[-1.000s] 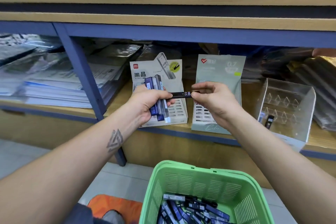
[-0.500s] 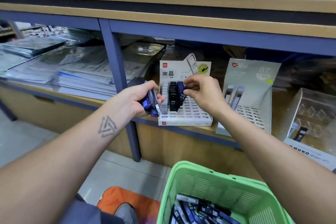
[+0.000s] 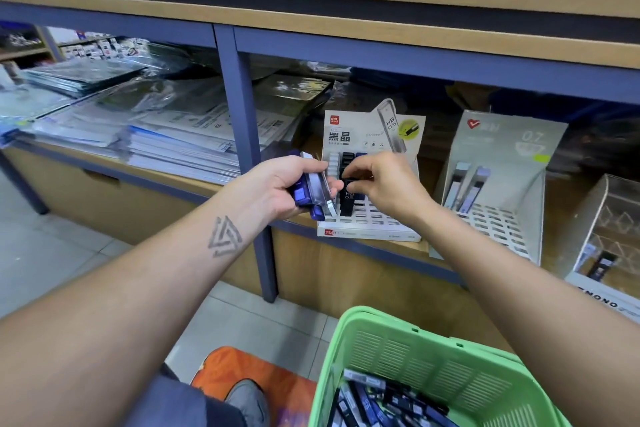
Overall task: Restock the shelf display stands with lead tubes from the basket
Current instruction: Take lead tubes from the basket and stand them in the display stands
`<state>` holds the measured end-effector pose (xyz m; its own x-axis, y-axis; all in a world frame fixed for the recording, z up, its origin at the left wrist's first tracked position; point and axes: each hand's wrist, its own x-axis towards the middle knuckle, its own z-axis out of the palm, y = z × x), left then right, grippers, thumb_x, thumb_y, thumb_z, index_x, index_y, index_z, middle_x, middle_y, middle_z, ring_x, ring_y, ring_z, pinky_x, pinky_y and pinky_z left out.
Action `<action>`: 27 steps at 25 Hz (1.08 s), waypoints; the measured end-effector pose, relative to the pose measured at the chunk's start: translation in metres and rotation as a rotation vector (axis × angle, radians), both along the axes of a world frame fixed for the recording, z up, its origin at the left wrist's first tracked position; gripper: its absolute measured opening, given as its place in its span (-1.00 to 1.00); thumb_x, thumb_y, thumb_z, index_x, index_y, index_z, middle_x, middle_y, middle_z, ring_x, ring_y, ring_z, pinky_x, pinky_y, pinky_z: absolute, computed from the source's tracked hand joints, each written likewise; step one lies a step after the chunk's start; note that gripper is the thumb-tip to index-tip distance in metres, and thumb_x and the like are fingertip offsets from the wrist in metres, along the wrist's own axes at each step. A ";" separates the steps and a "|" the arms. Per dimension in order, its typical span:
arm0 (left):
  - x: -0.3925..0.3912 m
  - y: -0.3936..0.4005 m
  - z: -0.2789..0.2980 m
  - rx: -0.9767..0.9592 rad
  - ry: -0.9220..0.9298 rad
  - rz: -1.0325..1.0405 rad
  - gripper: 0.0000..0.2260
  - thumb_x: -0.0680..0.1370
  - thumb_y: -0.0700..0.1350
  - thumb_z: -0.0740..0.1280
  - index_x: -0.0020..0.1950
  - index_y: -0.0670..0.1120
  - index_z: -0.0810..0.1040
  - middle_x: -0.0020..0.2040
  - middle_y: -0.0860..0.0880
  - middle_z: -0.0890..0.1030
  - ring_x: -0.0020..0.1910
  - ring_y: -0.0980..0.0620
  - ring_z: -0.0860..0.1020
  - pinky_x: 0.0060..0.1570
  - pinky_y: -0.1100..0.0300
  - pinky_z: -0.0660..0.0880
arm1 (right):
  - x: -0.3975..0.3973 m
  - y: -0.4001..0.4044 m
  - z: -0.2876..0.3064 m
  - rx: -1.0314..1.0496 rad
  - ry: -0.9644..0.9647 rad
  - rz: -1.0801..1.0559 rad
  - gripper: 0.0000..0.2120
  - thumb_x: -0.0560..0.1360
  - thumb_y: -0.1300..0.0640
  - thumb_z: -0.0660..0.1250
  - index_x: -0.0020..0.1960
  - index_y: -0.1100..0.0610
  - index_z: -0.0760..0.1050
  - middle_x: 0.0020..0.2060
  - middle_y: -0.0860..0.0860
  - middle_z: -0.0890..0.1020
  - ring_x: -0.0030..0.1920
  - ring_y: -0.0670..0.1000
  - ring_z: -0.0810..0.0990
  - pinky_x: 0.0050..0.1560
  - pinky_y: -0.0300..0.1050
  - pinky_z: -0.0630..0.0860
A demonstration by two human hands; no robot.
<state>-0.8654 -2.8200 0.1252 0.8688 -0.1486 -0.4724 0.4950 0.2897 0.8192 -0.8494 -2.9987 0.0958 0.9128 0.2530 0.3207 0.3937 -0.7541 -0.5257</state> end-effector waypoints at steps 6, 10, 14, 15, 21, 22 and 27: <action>-0.002 -0.005 -0.002 -0.038 -0.025 -0.020 -0.83 0.60 -0.29 0.34 0.18 -0.29 0.55 -0.12 -0.29 0.65 -0.33 -0.12 0.69 -0.36 0.08 0.66 | 0.004 -0.001 -0.025 -0.127 -0.163 -0.064 -0.88 0.54 0.18 0.42 0.04 0.10 0.69 -0.04 0.03 0.68 -0.01 0.10 0.62 0.01 0.12 0.59; -0.002 -0.012 -0.003 -0.056 -0.038 -0.023 -0.78 0.58 -0.29 0.37 0.22 -0.29 0.54 -0.10 -0.27 0.65 -0.22 -0.15 0.69 -0.27 0.02 0.68 | -0.016 -0.006 0.001 0.197 0.098 -0.077 -0.86 0.59 0.11 0.35 0.09 0.10 0.65 -0.10 0.05 0.70 -0.09 0.09 0.67 0.03 0.13 0.63; -0.005 -0.023 0.000 -0.067 -0.063 -0.016 -0.84 0.58 -0.27 0.37 0.15 -0.26 0.57 -0.23 -0.22 0.68 -0.29 -0.11 0.69 -0.37 0.00 0.66 | -0.054 -0.015 0.025 0.545 0.575 0.064 -0.66 0.54 -0.01 0.45 0.16 0.16 0.45 -0.17 0.23 0.72 -0.20 0.23 0.74 -0.14 0.06 0.68; -0.007 -0.028 0.002 -0.063 -0.074 -0.014 -0.89 0.58 -0.27 0.37 0.09 -0.25 0.57 -0.28 -0.21 0.68 -0.33 -0.11 0.69 -0.40 0.00 0.65 | -0.059 -0.019 0.026 0.550 0.603 0.086 -0.64 0.52 0.08 0.49 0.18 0.18 0.44 -0.15 0.26 0.71 -0.19 0.24 0.74 -0.16 0.02 0.68; -0.004 -0.058 -0.004 0.064 -0.173 0.004 -0.84 0.55 -0.37 0.38 0.12 -0.32 0.56 -0.31 -0.22 0.67 -0.34 -0.15 0.70 -0.33 0.03 0.67 | -0.058 -0.076 0.026 0.727 0.429 -0.102 -0.80 0.52 0.37 0.43 0.14 0.28 0.62 -0.16 0.25 0.72 -0.26 0.09 0.71 -0.19 -0.18 0.66; -0.004 -0.062 -0.004 0.061 -0.170 0.005 -0.85 0.55 -0.37 0.38 0.10 -0.33 0.55 -0.33 -0.22 0.67 -0.35 -0.13 0.70 -0.34 0.06 0.67 | -0.057 -0.088 0.027 0.743 0.364 -0.144 -0.81 0.52 0.37 0.42 0.13 0.27 0.64 -0.14 0.24 0.72 -0.25 0.04 0.70 -0.14 -0.21 0.66; -0.006 -0.094 0.000 -0.064 -0.124 0.001 -0.81 0.54 -0.33 0.40 0.15 -0.28 0.56 -0.11 -0.28 0.68 -0.35 -0.07 0.69 -0.39 0.16 0.63 | -0.057 -0.156 0.033 0.663 0.156 -0.273 -0.83 0.45 0.33 0.50 -0.04 0.10 0.71 -0.06 0.02 0.75 0.04 -0.05 0.70 0.20 -0.13 0.58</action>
<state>-0.8709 -2.9143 0.1255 0.9200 -0.1741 -0.3510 0.3908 0.3440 0.8538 -0.9061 -3.1548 0.1284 0.9631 -0.1923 0.1885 0.1204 -0.3188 -0.9401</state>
